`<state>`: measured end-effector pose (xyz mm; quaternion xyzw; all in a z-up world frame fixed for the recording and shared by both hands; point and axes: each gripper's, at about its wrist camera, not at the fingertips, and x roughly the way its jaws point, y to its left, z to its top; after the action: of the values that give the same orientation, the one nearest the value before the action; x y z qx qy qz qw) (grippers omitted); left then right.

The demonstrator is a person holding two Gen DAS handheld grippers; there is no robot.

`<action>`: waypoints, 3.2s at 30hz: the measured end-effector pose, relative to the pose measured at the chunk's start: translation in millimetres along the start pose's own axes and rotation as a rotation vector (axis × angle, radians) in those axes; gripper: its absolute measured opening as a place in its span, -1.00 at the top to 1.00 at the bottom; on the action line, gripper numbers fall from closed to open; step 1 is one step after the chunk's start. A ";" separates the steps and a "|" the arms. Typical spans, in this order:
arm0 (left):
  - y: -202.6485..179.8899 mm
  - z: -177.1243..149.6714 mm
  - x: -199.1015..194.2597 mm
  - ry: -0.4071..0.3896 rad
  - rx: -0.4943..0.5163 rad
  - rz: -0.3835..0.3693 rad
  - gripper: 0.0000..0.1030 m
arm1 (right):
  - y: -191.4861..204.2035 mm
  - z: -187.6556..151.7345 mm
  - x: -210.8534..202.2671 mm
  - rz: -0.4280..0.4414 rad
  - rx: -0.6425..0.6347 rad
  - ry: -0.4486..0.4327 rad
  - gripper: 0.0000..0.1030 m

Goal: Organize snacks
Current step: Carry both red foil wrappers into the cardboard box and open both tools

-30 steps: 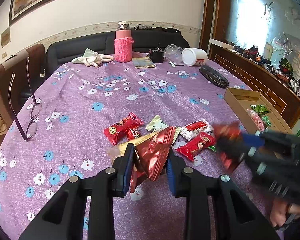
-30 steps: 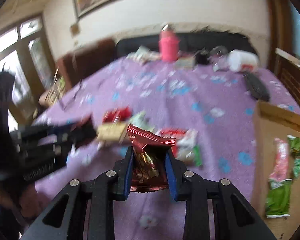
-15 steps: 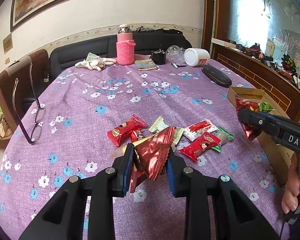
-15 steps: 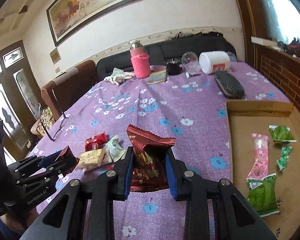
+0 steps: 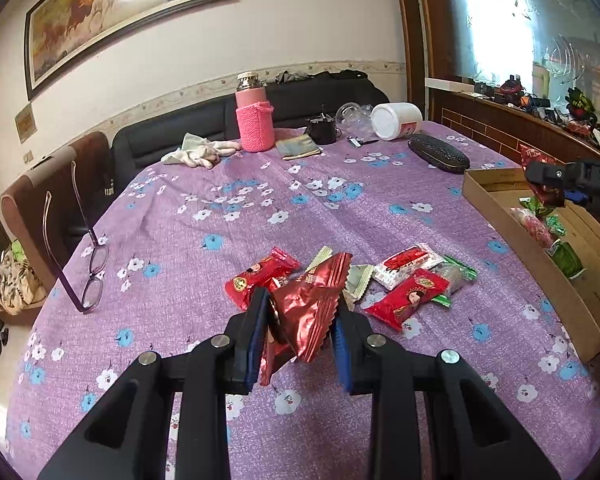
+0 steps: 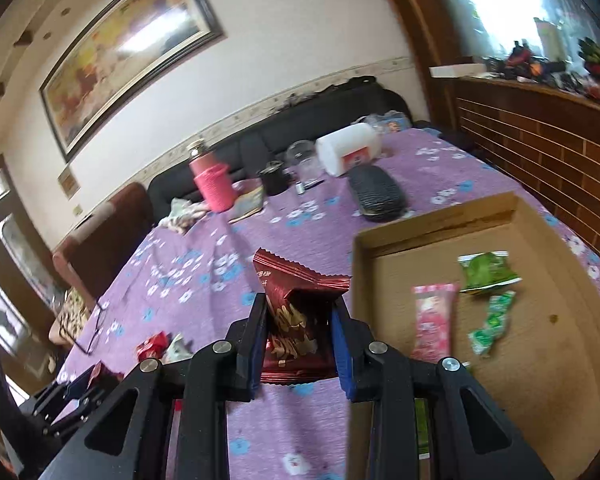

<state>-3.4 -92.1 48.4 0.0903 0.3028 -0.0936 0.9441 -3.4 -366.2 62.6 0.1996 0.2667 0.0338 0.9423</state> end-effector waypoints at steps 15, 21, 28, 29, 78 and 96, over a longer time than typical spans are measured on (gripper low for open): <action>-20.0 3.2 -8.3 -0.021 0.076 0.089 0.45 | -48.3 13.8 -9.3 -0.058 0.146 -0.019 0.39; -35.0 19.3 -24.6 -0.019 0.072 -0.033 0.45 | -73.0 16.2 -12.8 -0.103 0.222 -0.017 0.39; -94.8 49.8 -38.4 -0.008 0.107 -0.232 0.45 | -96.4 22.2 -23.3 -0.148 0.275 -0.033 0.39; -106.4 53.4 -37.5 0.004 0.102 -0.282 0.45 | -100.0 22.8 -23.3 -0.142 0.285 -0.028 0.39; -209.1 32.2 12.0 0.181 0.086 -0.723 0.18 | -140.6 15.1 -25.7 -0.333 0.389 0.056 0.32; -193.6 44.2 7.0 0.149 0.038 -0.640 0.01 | -102.9 25.2 -40.5 -0.317 0.237 -0.066 -0.08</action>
<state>-18.1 -290.0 57.6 0.0149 0.3824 -0.3843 0.8402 -29.5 -476.7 61.5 0.2656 0.2657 -0.1530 0.9140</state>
